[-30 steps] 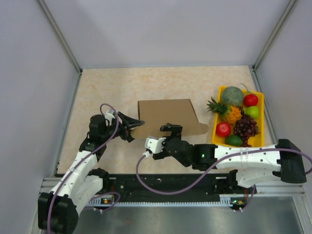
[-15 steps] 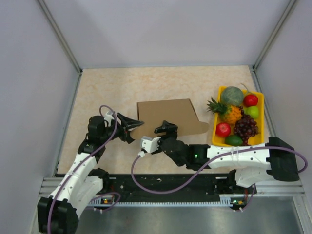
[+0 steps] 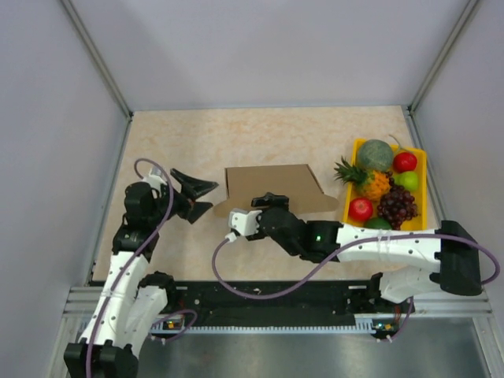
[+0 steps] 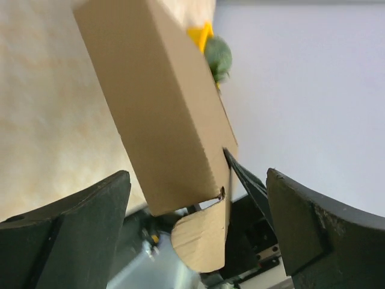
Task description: Fold the paper box
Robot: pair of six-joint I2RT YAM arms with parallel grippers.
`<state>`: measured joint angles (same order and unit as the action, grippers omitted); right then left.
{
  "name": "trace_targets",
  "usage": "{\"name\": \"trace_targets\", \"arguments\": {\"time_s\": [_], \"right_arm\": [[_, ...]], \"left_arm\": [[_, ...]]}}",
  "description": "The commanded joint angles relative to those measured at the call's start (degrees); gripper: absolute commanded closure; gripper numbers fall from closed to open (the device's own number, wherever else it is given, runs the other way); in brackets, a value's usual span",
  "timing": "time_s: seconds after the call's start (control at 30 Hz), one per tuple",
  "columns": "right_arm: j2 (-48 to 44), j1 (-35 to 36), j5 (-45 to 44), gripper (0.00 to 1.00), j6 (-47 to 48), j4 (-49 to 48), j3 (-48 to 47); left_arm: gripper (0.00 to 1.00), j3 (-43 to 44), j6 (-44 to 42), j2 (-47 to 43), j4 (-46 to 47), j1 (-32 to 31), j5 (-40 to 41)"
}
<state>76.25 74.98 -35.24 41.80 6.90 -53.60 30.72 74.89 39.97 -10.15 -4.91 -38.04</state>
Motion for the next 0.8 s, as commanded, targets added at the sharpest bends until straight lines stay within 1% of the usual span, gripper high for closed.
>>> {"name": "trace_targets", "arguments": {"time_s": [0.0, 0.03, 0.07, 0.1, 0.13, 0.17, 0.2, 0.23, 0.27, 0.3, 0.37, 0.47, 0.5, 0.53, 0.6, 0.77], "right_arm": [[-0.8, -4.1, 9.0, 0.59, -6.9, 10.6, -9.3], [-0.6, -4.8, 11.2, 0.59, -8.1, 15.7, -10.9], [0.7, -6.8, 13.3, 0.59, -10.6, 18.5, -14.7], [1.6, -7.8, 18.0, 0.59, -11.8, 22.2, -16.9], [2.7, -9.0, 20.0, 0.59, -12.9, 27.9, -18.9], [4.7, -10.8, 22.2, 0.59, -14.4, 31.1, -22.5], [5.7, -12.1, 28.0, 0.59, -15.2, 33.6, -24.1], [6.7, -13.1, 30.4, 0.59, -15.8, 35.7, -25.6], [7.5, -13.9, 34.5, 0.59, -16.7, 40.1, -28.3], [9.6, -15.6, 36.5, 0.59, -17.1, 41.9, -29.7], [11.7, -16.8, 38.7, 0.59, -17.7, 47.2, -33.6], [15.1, -17.7, 40.9, 0.59, -18.4, 50.0, -36.9], [16.0, -17.8, 42.5, 0.59, -18.7, 52.7, -38.2], [18.3, -18.6, 43.2, 0.59, -18.9, 54.1, -39.6], [19.8, -18.9, 44.9, 0.58, -19.6, 56.6, -42.3], [24.4, -20.6, 47.2, 0.57, -19.6, 58.1, -44.7]], "left_arm": [[0.02, 11.8, -25.8, 0.2, -15.2, 3.9, 12.8], [0.02, 13.6, -29.0, 0.4, -17.6, 4.0, 15.9], [0.02, 15.3, -31.4, 0.2, -20.2, 4.0, 19.1], [0.02, 17.9, -35.4, 0.0, -22.8, 4.0, 22.2], [0.02, 18.8, -37.2, -0.8, -23.4, 4.0, 26.1], [0.02, 19.5, -38.7, -1.3, -23.9, 4.0, 27.7], [0.02, 20.5, -40.7, -2.4, -24.0, 4.0, 28.5], [0.02, 20.7, -41.5, -2.9, -23.6, 4.0, 28.8], [0.02, 20.9, -42.1, -3.1, -23.4, 3.9, 28.6], [0.02, 20.9, -42.7, -3.6, -23.2, 3.9, 28.2], [0.03, 20.4, -42.8, -3.7, -22.5, 3.9, 26.7], [0.04, 18.6, -42.8, -3.4, -20.8, 3.8, 24.3], [0.05, 17.9, -42.7, -3.2, -20.4, 3.9, 22.9], [0.05, 17.6, -42.7, -3.4, -20.2, 3.9, 22.3], [0.05, 16.9, -43.2, -3.8, -19.5, 3.9, 21.1], [0.05, 16.2, -43.3, -3.8, -18.5, 3.9, 19.9]]}}
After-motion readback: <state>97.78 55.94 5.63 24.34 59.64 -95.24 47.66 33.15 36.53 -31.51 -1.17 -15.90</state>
